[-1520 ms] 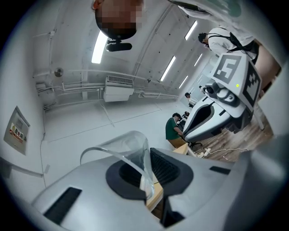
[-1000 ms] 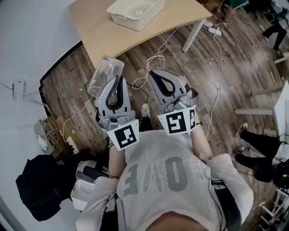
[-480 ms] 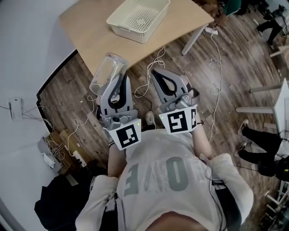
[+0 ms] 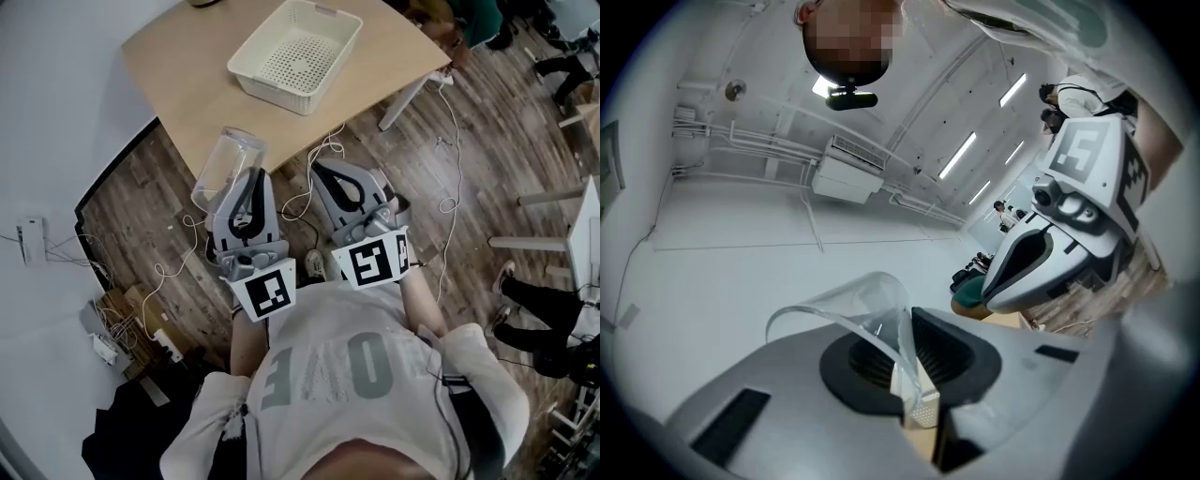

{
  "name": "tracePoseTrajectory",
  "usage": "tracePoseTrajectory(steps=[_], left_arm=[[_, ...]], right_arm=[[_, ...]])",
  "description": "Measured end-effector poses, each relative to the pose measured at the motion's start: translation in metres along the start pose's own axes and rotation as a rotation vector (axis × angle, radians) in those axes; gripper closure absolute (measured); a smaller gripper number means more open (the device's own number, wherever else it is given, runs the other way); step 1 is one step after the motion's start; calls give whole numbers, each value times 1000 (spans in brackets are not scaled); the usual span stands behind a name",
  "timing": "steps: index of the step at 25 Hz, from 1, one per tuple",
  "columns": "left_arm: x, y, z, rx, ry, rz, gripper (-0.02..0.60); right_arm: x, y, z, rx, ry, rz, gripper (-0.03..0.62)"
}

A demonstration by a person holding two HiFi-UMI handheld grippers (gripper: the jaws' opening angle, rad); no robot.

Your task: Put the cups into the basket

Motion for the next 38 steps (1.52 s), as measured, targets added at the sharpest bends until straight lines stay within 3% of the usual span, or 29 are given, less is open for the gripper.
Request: tracePoseTrajectory(steps=[8,18,24,31,38], left_arm=[[-22,6,-57,65,45,-17,543],[-32,27,-168,206,44,-52,543],[-44,24,-223,247,73,-56,543],[-46,13,-269,214,81,-53,543],[-53,17,-298,154,86,-73,543]], right_arm=[[-33,-41,-55,33,-72,27,595],[-81,-123,-132,100,-179,70,595],[-123,-159,-161,123,-198,70,595],[-153,-184,-179,154,-205,62,595],[-165,-193,-197,127,-190,3,595]])
Point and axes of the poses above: the fingertips, and each gripper's own axes: z backward along the fingers, y to its left, x out of its top, the point moved 5 cm from there along z, backward along the fingers, and after that the axes turned 12 degrees about z, right-handed, at the moved point
